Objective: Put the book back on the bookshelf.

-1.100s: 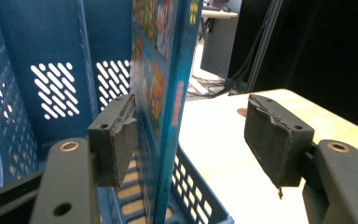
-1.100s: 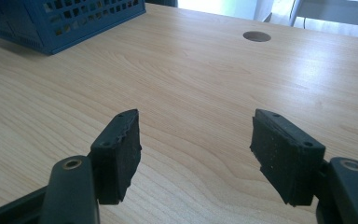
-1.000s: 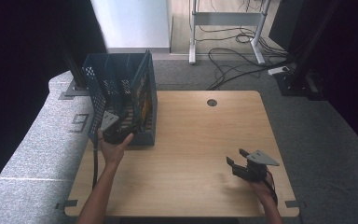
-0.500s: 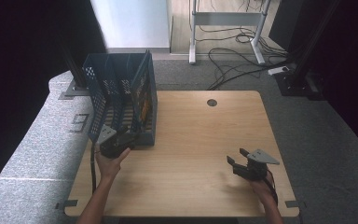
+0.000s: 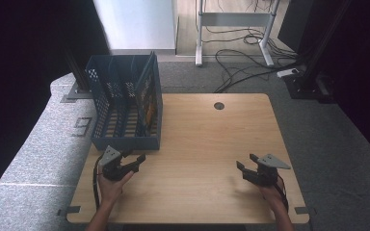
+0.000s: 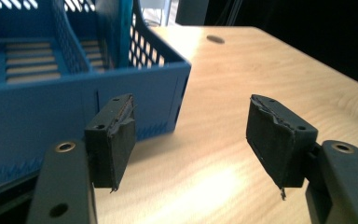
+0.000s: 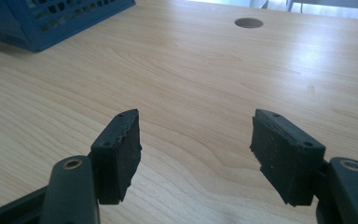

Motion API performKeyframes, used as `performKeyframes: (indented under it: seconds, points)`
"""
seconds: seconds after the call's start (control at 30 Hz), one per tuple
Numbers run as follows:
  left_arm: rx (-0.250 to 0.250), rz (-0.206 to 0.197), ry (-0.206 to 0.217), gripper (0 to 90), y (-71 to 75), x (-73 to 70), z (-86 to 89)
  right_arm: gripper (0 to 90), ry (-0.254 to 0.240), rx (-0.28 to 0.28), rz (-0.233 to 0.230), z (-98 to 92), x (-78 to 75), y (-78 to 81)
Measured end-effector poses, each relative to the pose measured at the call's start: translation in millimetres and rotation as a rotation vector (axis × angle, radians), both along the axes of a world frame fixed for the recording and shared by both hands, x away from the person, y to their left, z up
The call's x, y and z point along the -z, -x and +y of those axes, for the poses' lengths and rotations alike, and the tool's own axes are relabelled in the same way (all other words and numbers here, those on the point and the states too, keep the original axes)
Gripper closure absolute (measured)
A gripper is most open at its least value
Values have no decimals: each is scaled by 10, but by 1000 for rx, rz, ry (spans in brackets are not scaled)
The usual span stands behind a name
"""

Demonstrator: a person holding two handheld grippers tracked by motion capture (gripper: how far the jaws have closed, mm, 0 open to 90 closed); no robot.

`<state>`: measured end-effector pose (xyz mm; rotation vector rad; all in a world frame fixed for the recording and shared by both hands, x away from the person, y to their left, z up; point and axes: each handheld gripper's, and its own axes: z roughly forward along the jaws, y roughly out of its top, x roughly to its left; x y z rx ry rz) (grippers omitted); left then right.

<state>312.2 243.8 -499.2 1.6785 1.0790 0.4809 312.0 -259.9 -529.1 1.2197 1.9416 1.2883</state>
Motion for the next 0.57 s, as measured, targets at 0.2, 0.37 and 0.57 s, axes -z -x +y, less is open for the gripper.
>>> performKeyframes:
  seconds: [0.2, 0.37, 0.57]
  points:
    - [24, 29, 8, 329, 63, 129, -20, 320, 1, 14, 10, -14, 8, -9]
    - [27, 41, 11, 324, 31, 160, -61, 320, 7, 18, 13, -14, 10, -10]
    - [35, 45, 9, 317, 30, 170, -75, 320, 3, 28, 17, -36, 11, -8]
